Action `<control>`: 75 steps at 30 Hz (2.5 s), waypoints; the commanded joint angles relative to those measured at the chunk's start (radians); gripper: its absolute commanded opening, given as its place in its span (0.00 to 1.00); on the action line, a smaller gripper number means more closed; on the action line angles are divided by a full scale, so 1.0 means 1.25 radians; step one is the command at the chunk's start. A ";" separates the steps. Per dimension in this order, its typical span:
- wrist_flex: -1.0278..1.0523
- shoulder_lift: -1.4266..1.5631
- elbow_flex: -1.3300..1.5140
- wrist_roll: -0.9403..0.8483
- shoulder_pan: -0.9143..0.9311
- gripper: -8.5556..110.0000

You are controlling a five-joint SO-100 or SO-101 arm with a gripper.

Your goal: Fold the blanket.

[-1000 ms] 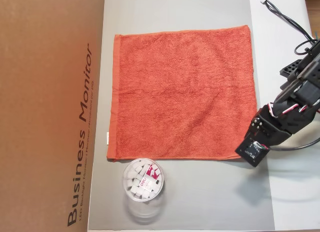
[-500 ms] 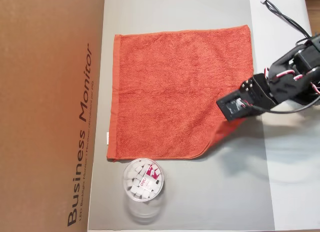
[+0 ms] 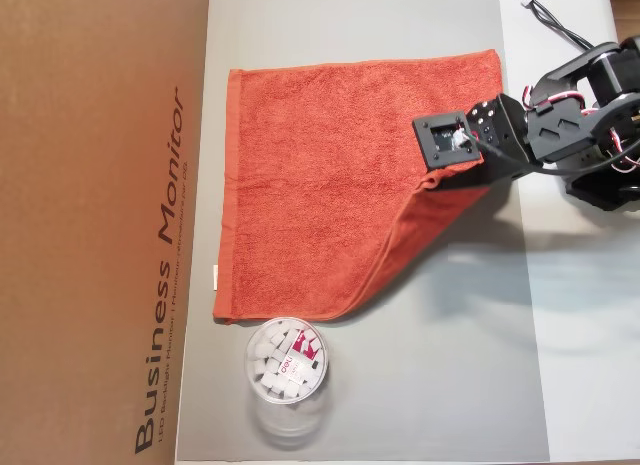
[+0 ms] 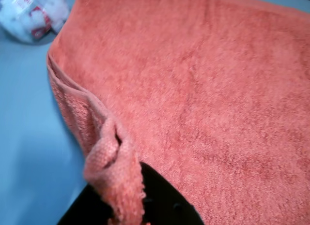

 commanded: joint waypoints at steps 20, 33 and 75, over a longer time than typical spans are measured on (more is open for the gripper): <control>-0.012 -0.389 -0.525 0.007 0.196 0.07; -0.157 -0.622 -0.668 -0.005 0.297 0.07; -0.301 -1.333 -1.313 0.009 0.471 0.07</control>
